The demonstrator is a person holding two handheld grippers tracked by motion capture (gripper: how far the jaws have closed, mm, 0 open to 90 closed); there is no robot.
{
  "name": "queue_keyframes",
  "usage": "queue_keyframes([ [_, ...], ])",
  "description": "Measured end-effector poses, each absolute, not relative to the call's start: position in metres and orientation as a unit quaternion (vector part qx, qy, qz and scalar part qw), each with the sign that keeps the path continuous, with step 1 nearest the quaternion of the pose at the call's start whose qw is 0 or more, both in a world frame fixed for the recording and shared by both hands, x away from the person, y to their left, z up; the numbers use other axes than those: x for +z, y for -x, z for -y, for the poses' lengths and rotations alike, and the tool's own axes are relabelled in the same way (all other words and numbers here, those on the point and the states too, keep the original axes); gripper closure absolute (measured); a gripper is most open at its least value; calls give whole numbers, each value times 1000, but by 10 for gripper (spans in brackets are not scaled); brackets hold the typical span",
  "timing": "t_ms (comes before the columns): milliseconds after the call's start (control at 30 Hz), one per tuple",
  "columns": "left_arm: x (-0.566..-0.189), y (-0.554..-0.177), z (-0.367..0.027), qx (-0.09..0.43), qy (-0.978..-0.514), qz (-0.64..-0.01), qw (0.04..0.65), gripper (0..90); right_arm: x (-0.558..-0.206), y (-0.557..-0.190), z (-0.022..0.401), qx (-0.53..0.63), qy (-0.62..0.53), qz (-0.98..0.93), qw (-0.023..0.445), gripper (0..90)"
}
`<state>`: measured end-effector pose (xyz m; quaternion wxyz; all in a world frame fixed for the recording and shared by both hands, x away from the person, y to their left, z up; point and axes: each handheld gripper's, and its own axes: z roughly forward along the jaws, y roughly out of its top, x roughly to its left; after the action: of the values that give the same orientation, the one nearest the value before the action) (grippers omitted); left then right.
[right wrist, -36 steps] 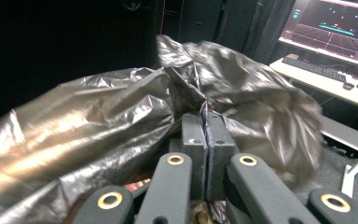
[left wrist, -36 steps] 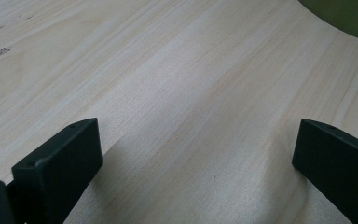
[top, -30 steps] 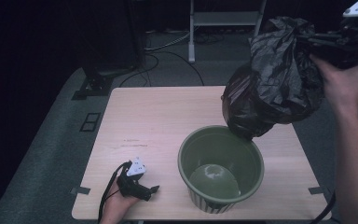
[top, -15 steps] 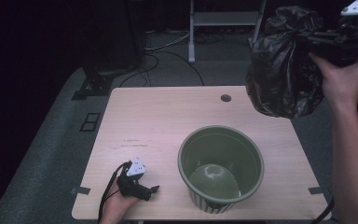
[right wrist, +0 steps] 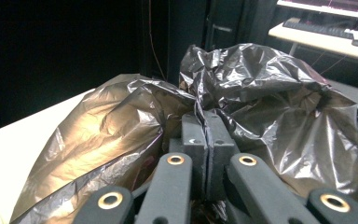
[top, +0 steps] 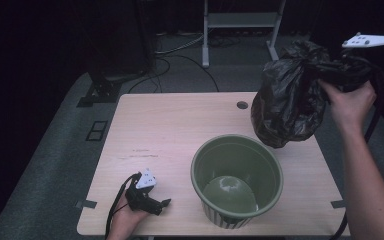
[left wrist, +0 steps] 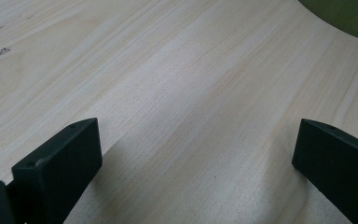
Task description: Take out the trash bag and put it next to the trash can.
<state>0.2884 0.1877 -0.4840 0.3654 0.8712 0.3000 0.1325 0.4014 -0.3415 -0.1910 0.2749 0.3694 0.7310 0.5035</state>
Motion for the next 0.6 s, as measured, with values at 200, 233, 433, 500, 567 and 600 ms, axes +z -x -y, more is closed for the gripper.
queue_keyframes([
  [200, -484, -288, -188, 132, -871, -300, 365, 0, -215, -410, 332, 497, -374, -739, 260, 893],
  [233, -484, -288, -188, 133, -871, -300, 365, 0, -218, -412, 331, 496, -374, -740, 258, 893],
  [433, -484, -288, -188, 133, -871, -300, 365, 0, -232, -425, 322, 481, -381, -750, 246, 891],
  [500, -484, -288, -188, 133, -871, -300, 366, 0, -235, -427, 321, 478, -383, -752, 244, 891],
  [567, -484, -288, -188, 133, -870, -301, 366, 0, -241, -430, 320, 472, -386, -755, 241, 888],
  [600, -484, -288, -188, 133, -871, -300, 366, 0, -243, -433, 319, 467, -389, -757, 239, 849],
])
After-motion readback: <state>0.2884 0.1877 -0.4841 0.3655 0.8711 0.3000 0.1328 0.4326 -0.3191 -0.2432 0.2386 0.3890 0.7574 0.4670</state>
